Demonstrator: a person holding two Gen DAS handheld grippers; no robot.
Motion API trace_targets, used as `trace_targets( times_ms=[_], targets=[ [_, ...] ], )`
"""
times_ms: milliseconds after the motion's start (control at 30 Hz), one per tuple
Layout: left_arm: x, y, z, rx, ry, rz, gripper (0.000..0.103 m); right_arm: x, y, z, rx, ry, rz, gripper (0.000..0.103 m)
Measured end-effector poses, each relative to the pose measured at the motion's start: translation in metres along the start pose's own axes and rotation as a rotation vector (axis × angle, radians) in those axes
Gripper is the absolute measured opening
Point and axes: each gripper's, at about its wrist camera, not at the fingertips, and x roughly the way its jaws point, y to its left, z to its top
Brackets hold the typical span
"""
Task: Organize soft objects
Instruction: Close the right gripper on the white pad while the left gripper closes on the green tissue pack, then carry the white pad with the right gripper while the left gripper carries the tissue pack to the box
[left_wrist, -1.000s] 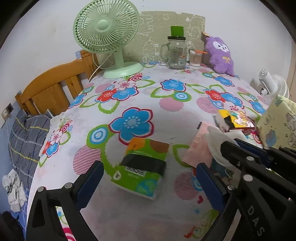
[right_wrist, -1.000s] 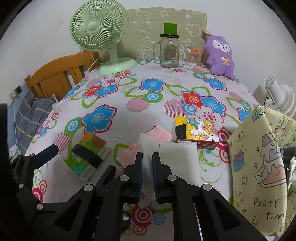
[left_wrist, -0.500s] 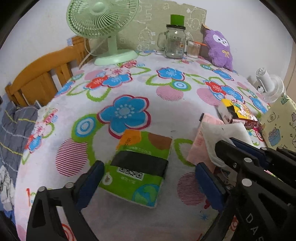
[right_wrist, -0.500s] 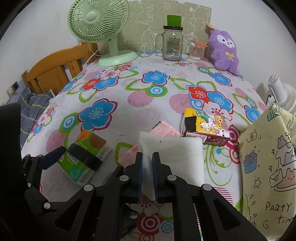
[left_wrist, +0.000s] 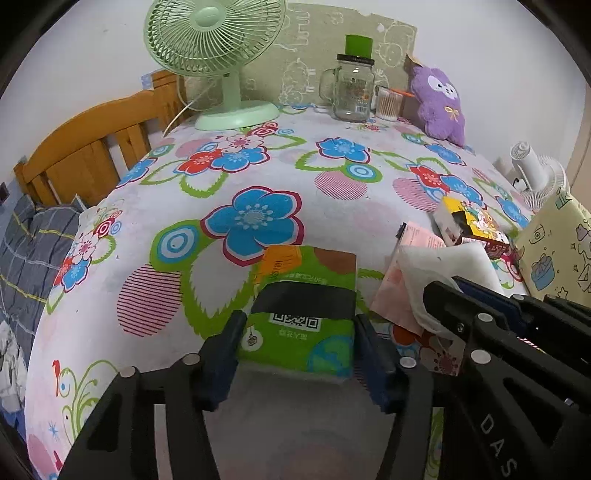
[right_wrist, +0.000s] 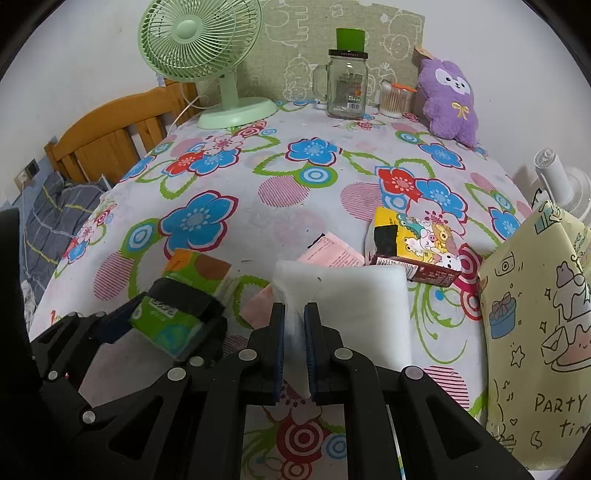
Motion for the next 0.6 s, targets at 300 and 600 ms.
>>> trace_targets(
  times_ms=[300,600],
  targets=[
    [-0.006,0.001,-0.004,-0.032,0.009,0.001,0.055,-0.002,0.001,-0.001,-0.009,0.002,0.009,0.013],
    [-0.018,0.004,-0.010,-0.081,0.015,-0.008,0.053,-0.012,0.006,-0.004,-0.029,0.006,0.040,0.013]
  ],
)
